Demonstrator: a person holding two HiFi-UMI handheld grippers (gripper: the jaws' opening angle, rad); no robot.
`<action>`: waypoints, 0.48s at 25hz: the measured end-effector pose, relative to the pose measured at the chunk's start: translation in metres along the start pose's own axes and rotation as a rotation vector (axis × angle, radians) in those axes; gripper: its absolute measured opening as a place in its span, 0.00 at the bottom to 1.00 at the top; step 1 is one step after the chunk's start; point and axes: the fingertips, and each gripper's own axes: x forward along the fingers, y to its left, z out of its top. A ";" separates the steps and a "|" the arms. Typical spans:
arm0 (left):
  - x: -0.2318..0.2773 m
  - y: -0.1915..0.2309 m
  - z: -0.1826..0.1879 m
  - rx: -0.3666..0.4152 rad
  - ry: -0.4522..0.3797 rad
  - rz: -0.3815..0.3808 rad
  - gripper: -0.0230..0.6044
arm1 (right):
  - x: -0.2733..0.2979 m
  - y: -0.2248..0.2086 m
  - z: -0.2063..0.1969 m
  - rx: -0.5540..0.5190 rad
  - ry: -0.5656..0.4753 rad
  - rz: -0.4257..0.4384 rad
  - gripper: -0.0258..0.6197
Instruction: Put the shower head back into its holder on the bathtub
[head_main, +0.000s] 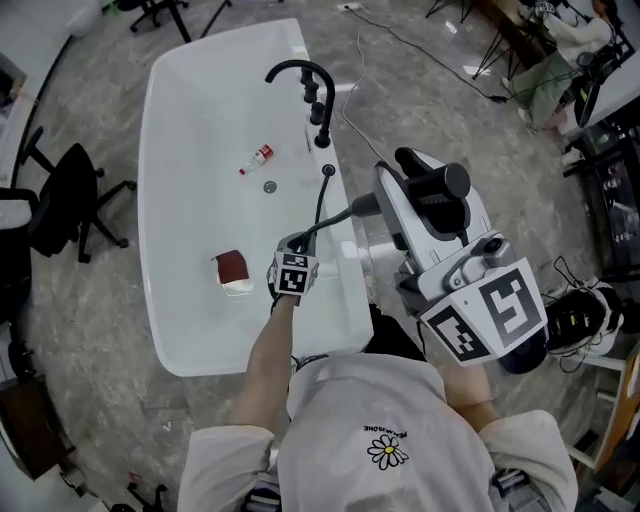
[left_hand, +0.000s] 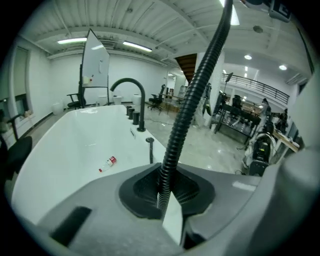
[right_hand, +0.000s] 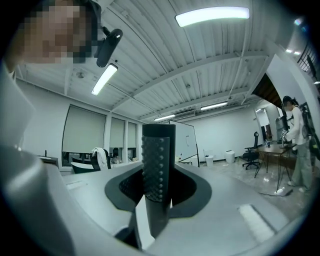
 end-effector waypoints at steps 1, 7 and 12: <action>-0.002 0.010 0.012 -0.031 -0.031 0.043 0.09 | 0.004 -0.007 0.002 0.005 -0.001 0.012 0.21; -0.043 0.062 0.163 0.006 -0.403 0.216 0.08 | 0.004 -0.034 0.045 -0.062 -0.083 0.018 0.21; -0.099 0.060 0.319 0.230 -0.708 0.238 0.07 | -0.004 -0.039 0.071 -0.124 -0.166 -0.009 0.21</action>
